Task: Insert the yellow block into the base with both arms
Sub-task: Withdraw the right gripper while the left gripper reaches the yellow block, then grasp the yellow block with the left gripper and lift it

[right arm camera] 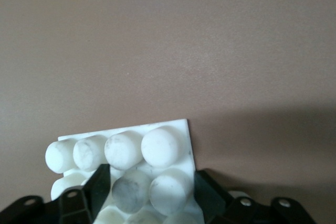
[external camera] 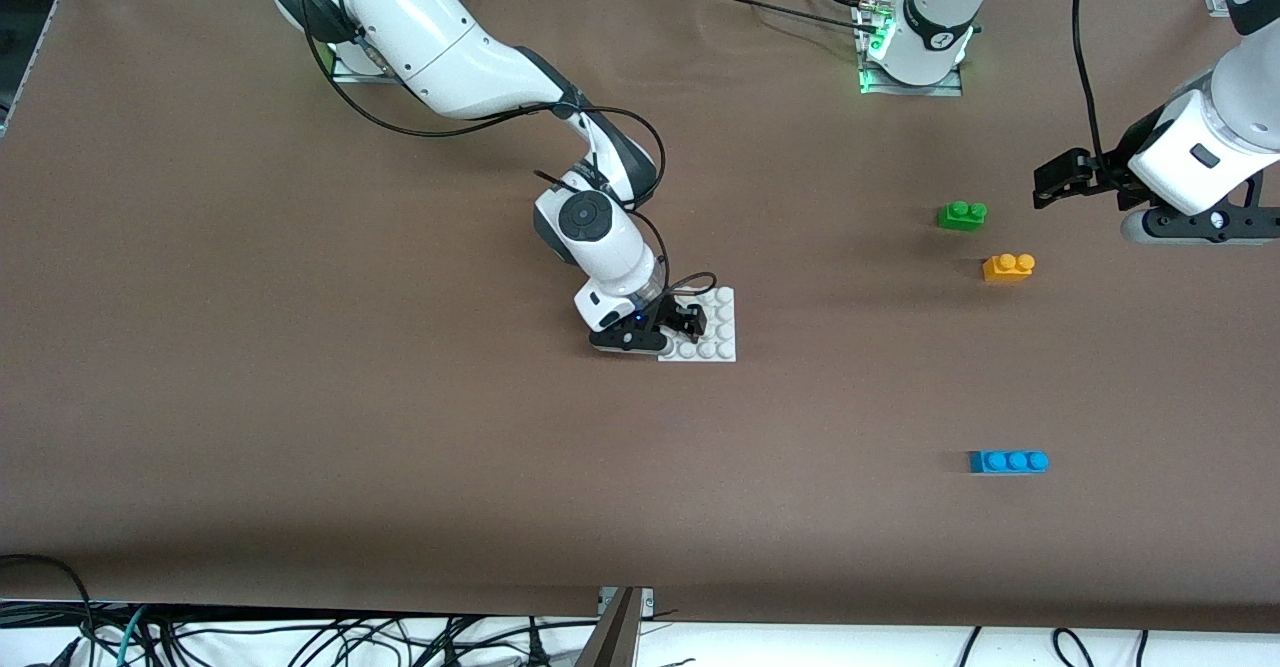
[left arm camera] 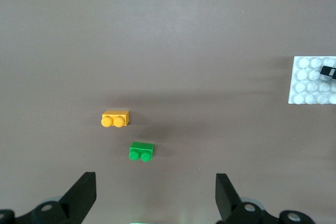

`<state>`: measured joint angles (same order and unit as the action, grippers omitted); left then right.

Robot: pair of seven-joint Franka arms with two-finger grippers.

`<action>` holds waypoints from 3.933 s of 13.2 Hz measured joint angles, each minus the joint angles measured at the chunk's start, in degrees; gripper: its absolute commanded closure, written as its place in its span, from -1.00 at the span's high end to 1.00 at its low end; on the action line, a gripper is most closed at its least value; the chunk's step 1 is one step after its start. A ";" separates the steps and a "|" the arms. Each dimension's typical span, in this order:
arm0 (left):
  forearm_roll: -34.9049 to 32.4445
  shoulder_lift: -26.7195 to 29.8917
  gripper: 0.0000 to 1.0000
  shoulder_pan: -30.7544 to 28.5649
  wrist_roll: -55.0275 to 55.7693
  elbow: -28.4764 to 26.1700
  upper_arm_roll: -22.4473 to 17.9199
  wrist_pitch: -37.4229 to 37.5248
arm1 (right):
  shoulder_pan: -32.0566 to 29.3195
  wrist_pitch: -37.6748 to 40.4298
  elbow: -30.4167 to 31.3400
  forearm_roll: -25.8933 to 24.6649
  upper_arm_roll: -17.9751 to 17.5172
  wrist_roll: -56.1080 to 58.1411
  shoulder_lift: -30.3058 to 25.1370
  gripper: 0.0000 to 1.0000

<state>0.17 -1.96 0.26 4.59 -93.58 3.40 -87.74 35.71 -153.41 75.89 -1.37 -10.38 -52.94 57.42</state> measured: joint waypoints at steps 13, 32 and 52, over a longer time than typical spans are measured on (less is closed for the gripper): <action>-0.04 -10.70 1.00 -7.30 -1.17 -1.34 -1.30 -10.45 | -21.08 46.66 -0.51 1.76 0.61 18.19 -28.08 1.00; -12.49 -11.96 1.00 -14.63 -6.08 -47.17 -0.91 -63.01 | -34.56 62.57 15.70 2.30 6.94 50.96 -54.83 1.00; -3.48 -13.76 -0.42 -8.23 2.73 -9.95 19.48 -22.44 | -34.42 62.56 15.70 2.29 6.89 50.95 -54.85 1.00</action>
<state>-3.31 -15.72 -7.96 7.32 -103.53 22.88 -110.18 1.30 -90.85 91.59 0.92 -3.49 -1.99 2.57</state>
